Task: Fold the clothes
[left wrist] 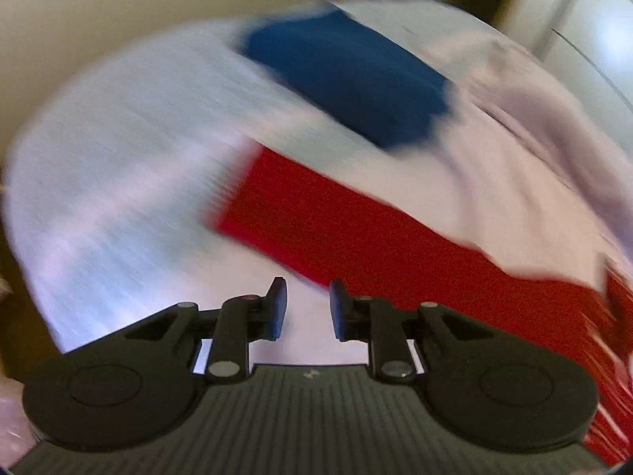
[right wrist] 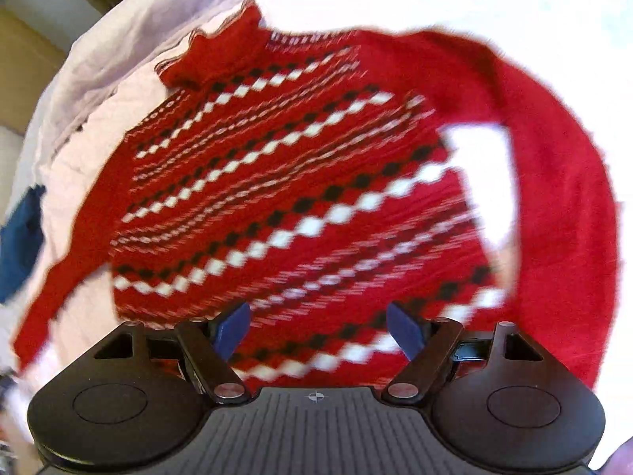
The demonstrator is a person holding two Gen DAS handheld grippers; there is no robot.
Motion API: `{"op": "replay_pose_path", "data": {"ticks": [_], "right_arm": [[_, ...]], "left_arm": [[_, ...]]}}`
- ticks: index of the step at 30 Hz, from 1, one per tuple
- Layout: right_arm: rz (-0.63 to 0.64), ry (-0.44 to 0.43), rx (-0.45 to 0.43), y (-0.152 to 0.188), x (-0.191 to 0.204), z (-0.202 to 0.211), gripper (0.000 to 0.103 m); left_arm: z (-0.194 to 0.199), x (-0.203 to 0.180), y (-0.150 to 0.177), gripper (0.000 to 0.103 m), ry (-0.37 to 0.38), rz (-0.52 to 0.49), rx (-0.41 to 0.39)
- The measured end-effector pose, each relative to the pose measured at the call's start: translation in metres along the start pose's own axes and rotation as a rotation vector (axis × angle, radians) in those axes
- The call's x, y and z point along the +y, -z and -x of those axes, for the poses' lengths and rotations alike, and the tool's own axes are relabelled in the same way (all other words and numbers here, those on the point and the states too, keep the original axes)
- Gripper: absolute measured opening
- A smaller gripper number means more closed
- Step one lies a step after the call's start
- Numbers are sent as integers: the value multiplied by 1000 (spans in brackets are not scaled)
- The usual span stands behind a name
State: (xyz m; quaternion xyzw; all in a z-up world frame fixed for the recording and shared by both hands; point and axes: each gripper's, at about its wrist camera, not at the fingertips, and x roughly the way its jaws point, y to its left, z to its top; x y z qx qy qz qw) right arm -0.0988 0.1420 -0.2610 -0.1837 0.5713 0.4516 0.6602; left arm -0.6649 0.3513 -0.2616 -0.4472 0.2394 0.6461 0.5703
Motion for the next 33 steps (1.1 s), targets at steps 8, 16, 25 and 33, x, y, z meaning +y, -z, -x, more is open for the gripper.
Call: {"op": "replay_pose_path", "data": {"ticks": [8, 16, 25, 33], "right_arm": [[303, 182, -82, 63, -45, 50, 79], [587, 170, -65, 123, -93, 71, 79], [492, -89, -65, 98, -129, 43, 5], [37, 126, -410, -11, -305, 164, 4]], "left_arm": [[-1, -151, 72, 18, 292, -263, 159], [9, -244, 133, 18, 352, -410, 241], [22, -279, 172, 18, 298, -419, 237], [47, -275, 181, 18, 238, -368, 174]]}}
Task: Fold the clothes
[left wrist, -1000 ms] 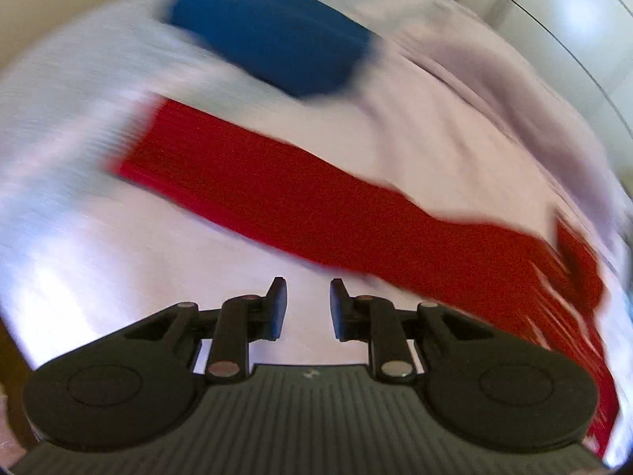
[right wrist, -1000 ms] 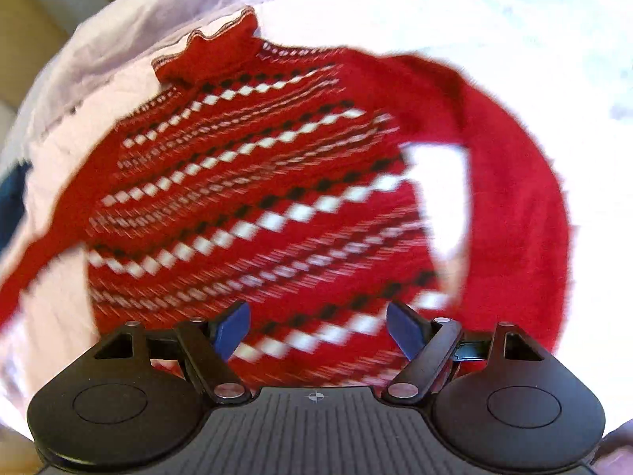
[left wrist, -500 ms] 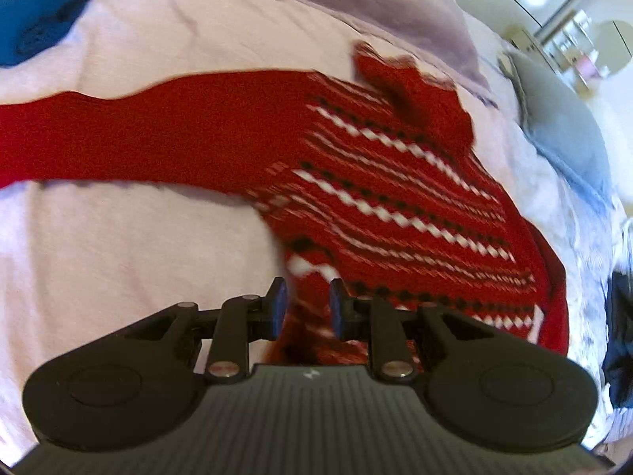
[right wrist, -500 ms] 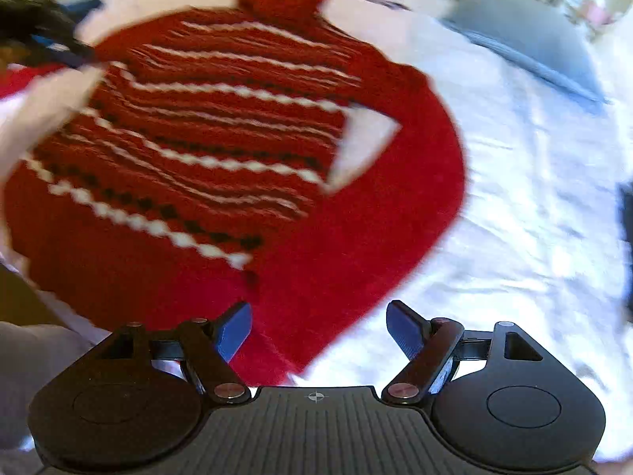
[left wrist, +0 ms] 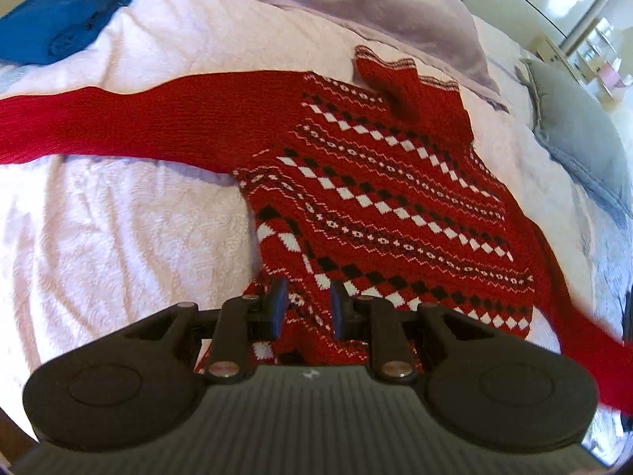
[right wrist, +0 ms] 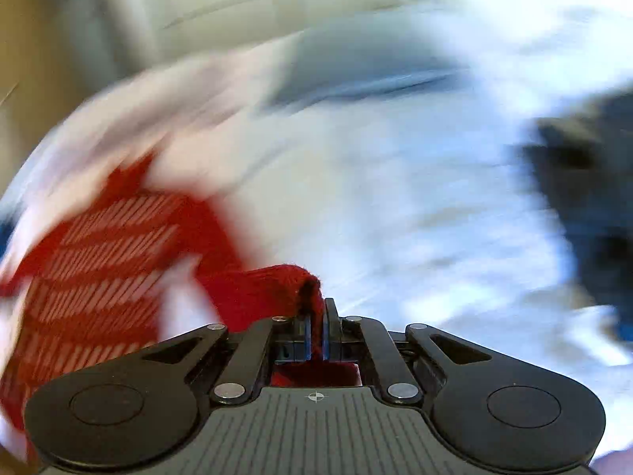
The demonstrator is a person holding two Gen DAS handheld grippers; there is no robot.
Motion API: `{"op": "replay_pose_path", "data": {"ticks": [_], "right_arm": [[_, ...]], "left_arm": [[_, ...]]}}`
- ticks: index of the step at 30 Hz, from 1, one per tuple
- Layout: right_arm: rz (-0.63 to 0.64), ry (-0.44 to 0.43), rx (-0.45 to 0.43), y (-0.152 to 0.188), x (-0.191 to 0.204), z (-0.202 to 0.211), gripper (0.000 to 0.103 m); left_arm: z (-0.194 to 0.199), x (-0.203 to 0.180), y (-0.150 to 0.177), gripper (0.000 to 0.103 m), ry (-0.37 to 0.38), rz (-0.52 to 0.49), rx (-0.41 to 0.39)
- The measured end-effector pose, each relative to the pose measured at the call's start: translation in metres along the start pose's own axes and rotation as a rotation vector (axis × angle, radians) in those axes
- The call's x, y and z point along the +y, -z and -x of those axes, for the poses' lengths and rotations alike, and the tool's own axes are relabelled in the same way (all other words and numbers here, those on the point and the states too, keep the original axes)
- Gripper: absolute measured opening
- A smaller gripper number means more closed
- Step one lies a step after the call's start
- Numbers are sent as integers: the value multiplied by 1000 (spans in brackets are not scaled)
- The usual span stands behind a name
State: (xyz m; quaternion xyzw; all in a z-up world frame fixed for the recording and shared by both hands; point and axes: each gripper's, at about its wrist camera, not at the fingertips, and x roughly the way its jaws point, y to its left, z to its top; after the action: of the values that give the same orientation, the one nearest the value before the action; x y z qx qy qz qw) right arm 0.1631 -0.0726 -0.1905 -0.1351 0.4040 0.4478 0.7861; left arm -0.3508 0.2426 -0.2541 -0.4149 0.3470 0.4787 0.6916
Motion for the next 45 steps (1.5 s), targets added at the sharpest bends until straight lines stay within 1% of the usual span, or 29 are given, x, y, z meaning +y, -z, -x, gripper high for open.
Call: {"op": "replay_pose_path", "data": {"ticks": [2, 5, 7, 8, 9, 11, 13, 14, 15, 17, 19, 21, 22, 25, 26, 28, 29, 30, 31, 32, 34, 35, 37, 38, 40, 42, 43, 44, 45], "right_arm": [[-124, 111, -6, -19, -49, -6, 4], [-343, 163, 107, -19, -100, -41, 5], [-397, 244, 156, -10, -111, -58, 6], [-401, 261, 182, -4, -111, -63, 7], [-404, 239, 198, 4, -107, -65, 7], [-425, 120, 213, 27, -87, -63, 9], [-435, -11, 240, 51, -66, -60, 17], [-425, -71, 259, 64, -52, -57, 28], [-404, -121, 279, 76, -36, -55, 46], [-347, -241, 327, 102, -4, -48, 64], [-300, -353, 372, 126, 25, -42, 64], [-259, -441, 406, 147, 49, -36, 64], [-235, -477, 415, 157, 61, -32, 64], [-146, -516, 382, 184, 95, -26, 64], [-136, -509, 362, 192, 106, -28, 64], [-158, -487, 322, 203, 121, -34, 64], [-181, -484, 313, 204, 128, -40, 62], [-197, -484, 321, 204, 135, -45, 27], [-199, -484, 341, 202, 141, -45, 5], [-197, -486, 365, 198, 146, -44, 7], [-251, -552, 368, 184, 143, -21, 7], [-310, -593, 365, 177, 136, -7, 6], [-458, -677, 355, 164, 120, 23, 6], [-496, -693, 349, 160, 114, 34, 6], [-535, -699, 337, 154, 106, 53, 6], [-465, -605, 393, 162, 115, 40, 7], [-418, -547, 427, 168, 122, 31, 7], [-370, -490, 460, 174, 128, 21, 13], [-323, -431, 493, 179, 135, 12, 25]], "left_arm": [[5, 3, 5, 18, -13, 19, -7], [10, 13, 13, 18, -33, 41, -1], [14, 20, 19, 18, -62, 37, 5], [17, 26, 21, 18, -77, 35, 6], [20, 32, 23, 19, -92, 33, 7], [27, 46, 29, 22, -102, 29, 18], [33, 60, 38, 24, -101, 8, 41], [36, 67, 42, 25, -101, -3, 53], [40, 74, 48, 27, -97, -13, 63], [47, 88, 60, 31, -76, -27, 83], [53, 99, 73, 35, -22, -29, 96], [53, 108, 84, 47, 33, -35, 106], [51, 112, 88, 49, 60, -40, 111], [30, 110, 100, 52, 117, -82, 115], [22, 108, 103, 48, 138, -97, 118], [8, 102, 105, 22, 167, -133, 131], [3, 97, 104, 5, 163, -169, 156], [3, 94, 102, 4, 168, -186, 170], [11, 97, 98, 4, 202, -167, 167], [20, 100, 94, 4, 237, -146, 163], [50, 117, 82, 4, 341, -41, 144], [69, 130, 75, 4, 405, 30, 129], [103, 160, 69, 4, 491, 166, 99], [112, 173, 69, 4, 494, 213, 93], [111, 195, 80, 4, 444, 292, 125], [89, 203, 99, 5, 332, 286, 187], [77, 200, 108, 5, 266, 253, 209], [67, 196, 114, 4, 218, 207, 223], [57, 191, 120, 6, 172, 160, 237]]}}
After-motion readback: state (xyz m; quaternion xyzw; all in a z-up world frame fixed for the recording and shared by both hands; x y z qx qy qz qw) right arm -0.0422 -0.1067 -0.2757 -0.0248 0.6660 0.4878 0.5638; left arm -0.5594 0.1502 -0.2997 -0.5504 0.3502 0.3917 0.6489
